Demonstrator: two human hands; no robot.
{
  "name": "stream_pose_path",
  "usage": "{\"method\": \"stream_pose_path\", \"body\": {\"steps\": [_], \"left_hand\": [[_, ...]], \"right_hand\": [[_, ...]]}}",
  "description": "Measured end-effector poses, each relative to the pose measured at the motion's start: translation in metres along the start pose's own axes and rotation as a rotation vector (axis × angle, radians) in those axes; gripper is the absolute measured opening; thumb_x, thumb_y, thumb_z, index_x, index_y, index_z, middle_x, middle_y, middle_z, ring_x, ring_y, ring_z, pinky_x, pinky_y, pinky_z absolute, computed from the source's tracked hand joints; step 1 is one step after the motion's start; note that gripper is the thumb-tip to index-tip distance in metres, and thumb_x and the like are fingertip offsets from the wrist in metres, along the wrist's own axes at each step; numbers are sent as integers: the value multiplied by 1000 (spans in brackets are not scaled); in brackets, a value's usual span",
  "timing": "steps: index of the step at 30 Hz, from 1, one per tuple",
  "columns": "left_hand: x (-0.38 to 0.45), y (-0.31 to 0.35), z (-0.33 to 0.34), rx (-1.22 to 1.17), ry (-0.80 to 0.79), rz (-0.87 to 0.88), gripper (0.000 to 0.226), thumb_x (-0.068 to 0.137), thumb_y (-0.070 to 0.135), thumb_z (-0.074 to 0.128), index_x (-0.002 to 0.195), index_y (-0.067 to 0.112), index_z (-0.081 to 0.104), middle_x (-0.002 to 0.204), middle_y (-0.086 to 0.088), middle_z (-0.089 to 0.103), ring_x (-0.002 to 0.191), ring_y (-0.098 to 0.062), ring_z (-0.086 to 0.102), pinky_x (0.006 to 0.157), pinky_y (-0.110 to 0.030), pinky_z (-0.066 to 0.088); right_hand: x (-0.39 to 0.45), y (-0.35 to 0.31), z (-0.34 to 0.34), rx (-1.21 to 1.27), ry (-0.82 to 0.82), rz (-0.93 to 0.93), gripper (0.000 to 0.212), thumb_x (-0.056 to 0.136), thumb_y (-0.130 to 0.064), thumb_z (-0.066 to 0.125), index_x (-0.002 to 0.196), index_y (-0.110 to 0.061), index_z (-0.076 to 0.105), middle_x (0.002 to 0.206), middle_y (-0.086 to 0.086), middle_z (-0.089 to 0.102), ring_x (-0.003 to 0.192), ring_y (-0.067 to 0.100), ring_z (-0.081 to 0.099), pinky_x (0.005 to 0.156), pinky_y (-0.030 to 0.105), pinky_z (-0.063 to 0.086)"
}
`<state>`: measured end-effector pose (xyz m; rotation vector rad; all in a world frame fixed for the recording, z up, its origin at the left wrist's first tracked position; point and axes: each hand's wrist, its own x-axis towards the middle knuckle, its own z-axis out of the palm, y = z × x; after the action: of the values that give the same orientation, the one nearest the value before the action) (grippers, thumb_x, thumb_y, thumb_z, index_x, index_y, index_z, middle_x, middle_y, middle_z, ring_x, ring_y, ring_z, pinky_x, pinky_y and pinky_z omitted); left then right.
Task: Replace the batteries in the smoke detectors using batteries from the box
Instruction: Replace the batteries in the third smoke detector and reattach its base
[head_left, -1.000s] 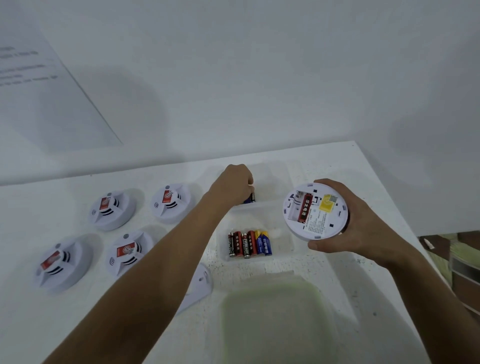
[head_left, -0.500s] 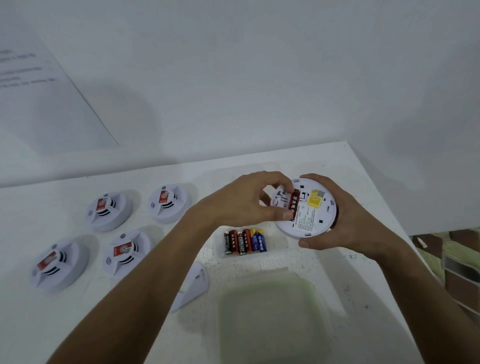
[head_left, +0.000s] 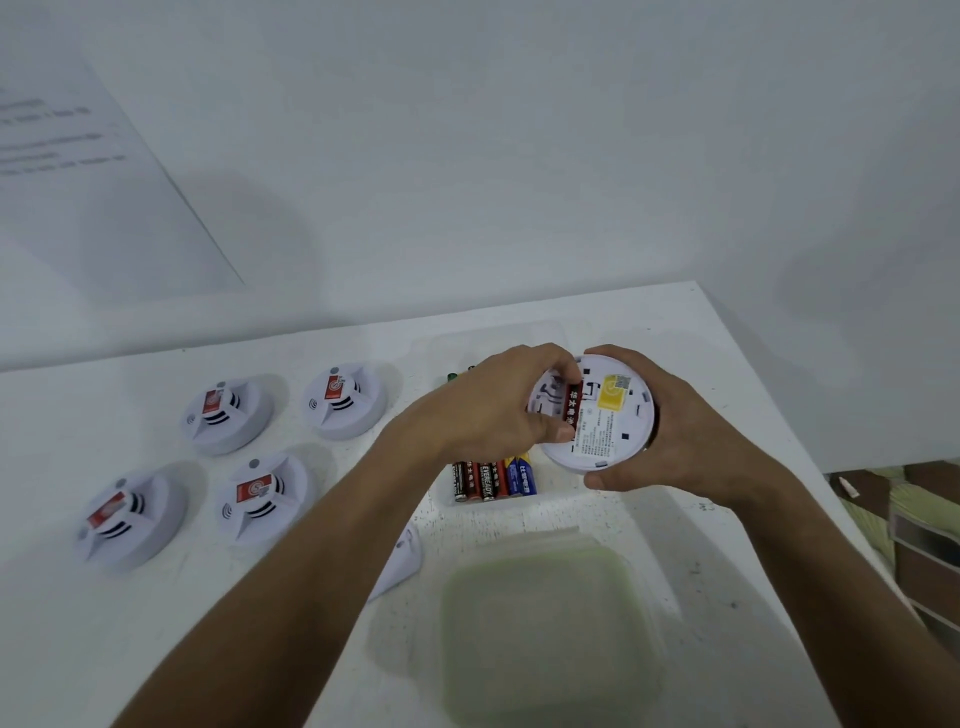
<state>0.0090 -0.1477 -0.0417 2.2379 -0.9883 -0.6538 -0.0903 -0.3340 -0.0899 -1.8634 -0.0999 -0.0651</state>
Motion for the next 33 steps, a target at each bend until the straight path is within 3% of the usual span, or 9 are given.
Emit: {"method": "stream_pose_path", "body": {"steps": [7, 11, 14, 16, 18, 21, 26, 29, 33], "left_hand": [[3, -1, 3, -20, 8, -12, 37, 85, 26, 73, 104, 26, 41, 108, 3, 60, 94, -18, 61, 78, -37, 55], [10, -1, 12, -63, 224, 24, 30, 84, 41, 70, 93, 26, 46, 108, 4, 55, 92, -9, 58, 68, -22, 46], [17, -2, 19, -52, 340, 60, 24, 88, 37, 67, 82, 23, 48, 84, 5, 57, 69, -6, 49, 61, -21, 38], [22, -5, 18, -176, 335, 35, 21, 86, 30, 71, 80, 24, 51, 72, 8, 59, 62, -6, 49, 59, -24, 42], [28, -8, 11, -398, 375, -23, 19, 83, 20, 75, 86, 22, 57, 75, 4, 66, 65, -11, 58, 63, -34, 51], [41, -29, -6, -582, 512, -122, 19, 80, 9, 77, 92, 11, 63, 76, 0, 71, 64, -12, 63, 63, -35, 56], [67, -70, -13, -344, 498, -295, 19, 76, 17, 81, 91, 12, 70, 88, -7, 75, 66, -14, 65, 65, -30, 57], [79, -72, -7, -91, 398, -277, 19, 79, 21, 78, 96, 13, 73, 97, -7, 74, 82, -14, 66, 68, -18, 46], [85, -73, 0, 77, 339, -277, 29, 86, 24, 72, 112, 10, 71, 112, -8, 70, 101, -18, 64, 79, -18, 41]], "right_hand": [[3, 8, -1, -11, 5, 26, 95, 47, -16, 93, 132, -26, 51, 116, -11, 65, 107, 12, 64, 84, 23, 56], [4, 13, -6, -21, 37, 35, 92, 49, -14, 91, 132, -25, 51, 115, -11, 66, 108, 13, 64, 84, 23, 56], [6, 15, -8, -26, 43, 30, 93, 50, -12, 91, 133, -22, 51, 117, -8, 65, 110, 15, 63, 86, 25, 56], [6, 16, -9, -29, 57, 31, 93, 49, -14, 92, 132, -22, 52, 117, -8, 65, 109, 14, 63, 85, 23, 56], [4, 17, -11, -29, 79, 44, 94, 48, -17, 92, 132, -23, 51, 117, -12, 64, 110, 11, 63, 84, 19, 54], [-2, 18, -15, -32, 97, 76, 94, 48, -16, 91, 133, -24, 51, 118, -18, 64, 111, 5, 62, 82, 17, 53], [-11, 19, -15, -26, 104, 103, 92, 48, -15, 91, 131, -29, 51, 118, -16, 64, 110, 5, 62, 82, 20, 55], [-13, 19, -13, -19, 93, 103, 91, 49, -15, 91, 130, -31, 51, 117, -16, 64, 110, 5, 62, 82, 19, 56], [-15, 17, -13, -12, 90, 102, 91, 50, -15, 90, 130, -33, 51, 117, -17, 64, 110, 4, 62, 80, 20, 56]]}}
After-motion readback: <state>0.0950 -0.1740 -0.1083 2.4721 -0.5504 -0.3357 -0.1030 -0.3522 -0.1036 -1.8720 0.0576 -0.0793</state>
